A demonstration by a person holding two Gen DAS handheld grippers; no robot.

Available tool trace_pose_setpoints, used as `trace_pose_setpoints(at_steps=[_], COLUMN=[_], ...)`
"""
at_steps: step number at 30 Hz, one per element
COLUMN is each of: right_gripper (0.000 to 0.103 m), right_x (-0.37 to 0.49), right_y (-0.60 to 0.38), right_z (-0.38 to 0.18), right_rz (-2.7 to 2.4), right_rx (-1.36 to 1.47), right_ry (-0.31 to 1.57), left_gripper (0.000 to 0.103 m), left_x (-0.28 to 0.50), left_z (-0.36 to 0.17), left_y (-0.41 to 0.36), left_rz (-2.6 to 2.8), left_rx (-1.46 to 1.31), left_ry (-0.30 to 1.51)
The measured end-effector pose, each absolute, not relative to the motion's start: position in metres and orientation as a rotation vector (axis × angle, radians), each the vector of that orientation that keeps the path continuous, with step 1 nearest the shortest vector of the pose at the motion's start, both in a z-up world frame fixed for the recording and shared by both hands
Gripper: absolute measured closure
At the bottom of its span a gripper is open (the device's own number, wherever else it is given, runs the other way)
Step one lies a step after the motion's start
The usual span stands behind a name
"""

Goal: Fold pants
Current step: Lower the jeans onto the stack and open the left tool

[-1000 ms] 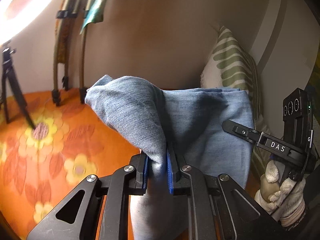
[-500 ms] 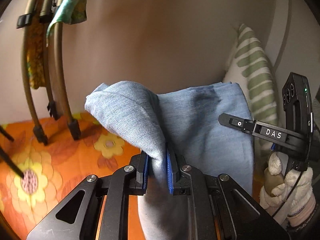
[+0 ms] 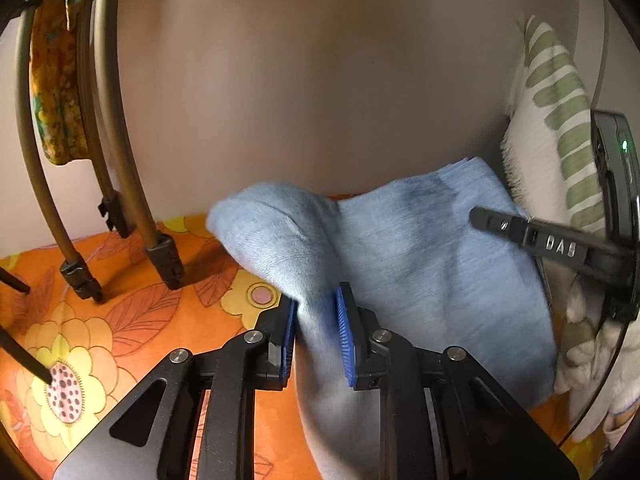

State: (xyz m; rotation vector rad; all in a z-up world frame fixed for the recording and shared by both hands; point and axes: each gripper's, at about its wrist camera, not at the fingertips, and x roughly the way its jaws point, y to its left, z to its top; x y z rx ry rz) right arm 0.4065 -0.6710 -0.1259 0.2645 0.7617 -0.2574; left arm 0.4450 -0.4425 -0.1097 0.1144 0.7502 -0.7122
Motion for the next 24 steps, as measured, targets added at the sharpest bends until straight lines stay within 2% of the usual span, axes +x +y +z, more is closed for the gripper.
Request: trace_pose_setpoints(at_steps=[5,24], right_gripper=[0.063,0.063], right_x=[0.401,0.328], right_y=[-0.680,-0.643], right_z=[-0.116,-0.078], right_rz=[-0.305,-0.293], right_rx=[0.293,0.274], right_ry=[0.736,0.700], left_gripper=[0.082,0.082], left_x=[0.445,0.381], left_z=[-0.101,-0.058], left_y=[-0.432,-0.405], left_rz=[-0.695,-0.746], left_rx=[0.115,0.111], left_ry=[0.730,0.701])
